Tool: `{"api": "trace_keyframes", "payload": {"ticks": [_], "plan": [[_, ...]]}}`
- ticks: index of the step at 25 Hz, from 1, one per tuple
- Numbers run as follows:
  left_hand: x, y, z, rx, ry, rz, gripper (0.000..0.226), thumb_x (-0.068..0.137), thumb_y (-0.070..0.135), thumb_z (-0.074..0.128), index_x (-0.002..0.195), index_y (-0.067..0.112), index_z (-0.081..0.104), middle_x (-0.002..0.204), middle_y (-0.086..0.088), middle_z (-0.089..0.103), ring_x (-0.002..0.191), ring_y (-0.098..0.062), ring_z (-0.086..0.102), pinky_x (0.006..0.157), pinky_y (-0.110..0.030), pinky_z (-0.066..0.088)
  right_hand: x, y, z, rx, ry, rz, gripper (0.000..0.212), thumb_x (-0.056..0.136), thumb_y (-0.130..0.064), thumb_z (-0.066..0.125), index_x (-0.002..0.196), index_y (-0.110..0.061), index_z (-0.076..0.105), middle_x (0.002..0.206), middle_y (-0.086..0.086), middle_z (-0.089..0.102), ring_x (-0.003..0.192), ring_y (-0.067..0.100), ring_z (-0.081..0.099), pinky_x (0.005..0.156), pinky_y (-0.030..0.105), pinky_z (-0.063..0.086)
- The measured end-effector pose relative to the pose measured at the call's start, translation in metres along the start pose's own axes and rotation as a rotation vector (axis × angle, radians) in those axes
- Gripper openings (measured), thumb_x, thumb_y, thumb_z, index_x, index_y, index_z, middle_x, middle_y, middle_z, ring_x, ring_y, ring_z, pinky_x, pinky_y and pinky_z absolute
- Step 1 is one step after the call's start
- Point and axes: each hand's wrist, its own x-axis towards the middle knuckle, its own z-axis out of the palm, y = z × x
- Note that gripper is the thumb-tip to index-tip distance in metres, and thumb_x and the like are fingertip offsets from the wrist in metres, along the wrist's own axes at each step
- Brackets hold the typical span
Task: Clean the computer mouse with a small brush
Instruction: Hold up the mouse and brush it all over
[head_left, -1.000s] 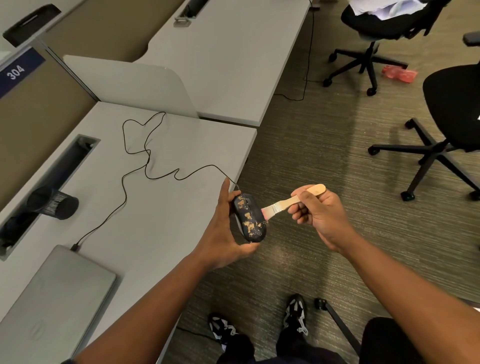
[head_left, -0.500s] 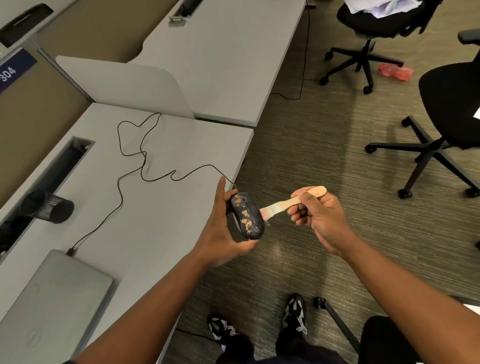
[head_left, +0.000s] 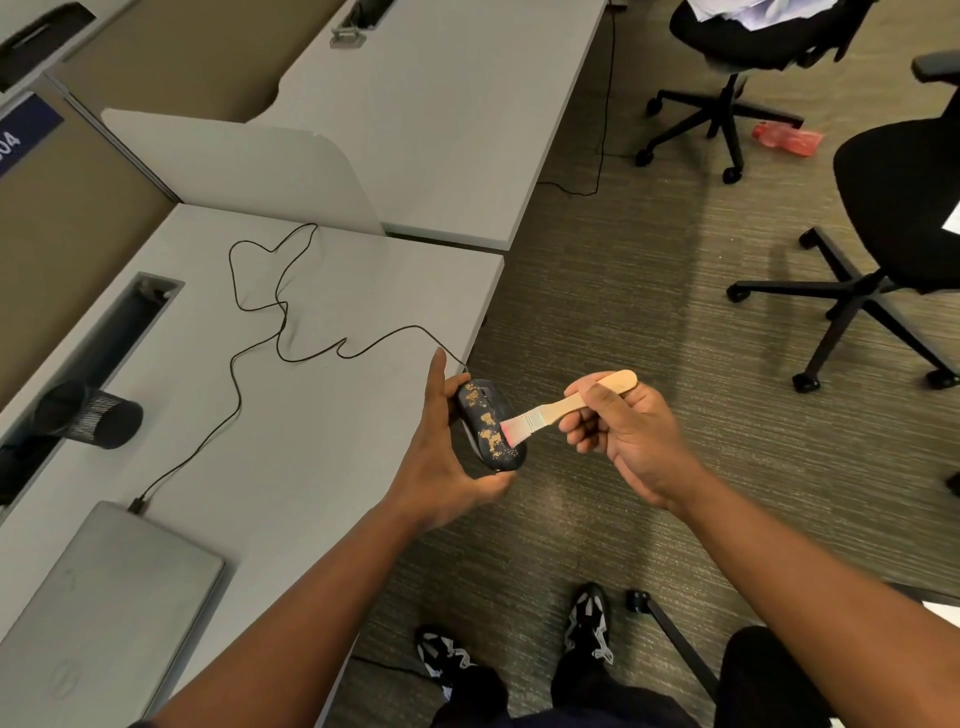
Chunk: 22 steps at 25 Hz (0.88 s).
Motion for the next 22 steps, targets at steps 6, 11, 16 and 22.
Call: {"api": "trace_keyframes", "payload": {"ticks": [6, 11, 16, 22], "plan": [[0.0, 0.003, -0.002, 0.008, 0.018, -0.006, 0.153, 0.065, 0.028, 0.1, 0.159, 0.048, -0.019, 0.156, 0.013, 0.036, 0.14, -0.001, 0.046, 0.107, -0.003, 0.033, -0.002, 0.001, -0.007, 0.035, 0.059, -0.012, 0.022, 0.107, -0.015, 0.049, 0.105, -0.003, 0.067, 0.078, 0.016, 0.072, 0.065, 0.02, 0.063, 0.056, 0.024, 0.053], [-0.001, 0.007, -0.001, 0.022, 0.026, 0.002, 0.152, 0.064, 0.027, 0.1, 0.158, 0.05, -0.017, 0.155, 0.016, 0.037, 0.139, 0.002, 0.047, 0.107, -0.005, 0.035, -0.007, 0.002, 0.003, 0.05, -0.069, 0.023, 0.025, 0.096, -0.025, 0.058, 0.103, -0.002, 0.067, 0.077, 0.016, 0.071, 0.062, 0.019, 0.064, 0.055, 0.024, 0.053], [-0.002, 0.008, -0.003, 0.029, 0.04, -0.001, 0.152, 0.064, 0.031, 0.1, 0.157, 0.052, -0.018, 0.149, 0.029, 0.035, 0.137, 0.0, 0.049, 0.103, -0.001, 0.035, -0.009, -0.001, -0.011, 0.042, 0.009, -0.019, 0.02, 0.096, -0.022, 0.059, 0.099, -0.005, 0.069, 0.075, 0.013, 0.072, 0.063, 0.021, 0.062, 0.055, 0.024, 0.053], [-0.003, 0.012, 0.0, 0.038, 0.019, -0.021, 0.15, 0.065, 0.031, 0.098, 0.157, 0.052, -0.019, 0.16, 0.01, 0.035, 0.144, -0.006, 0.045, 0.113, -0.011, 0.035, -0.01, -0.006, 0.008, 0.036, -0.14, -0.01, 0.023, 0.09, -0.024, 0.066, 0.102, -0.004, 0.069, 0.078, 0.015, 0.072, 0.065, 0.02, 0.065, 0.057, 0.026, 0.055]]}}
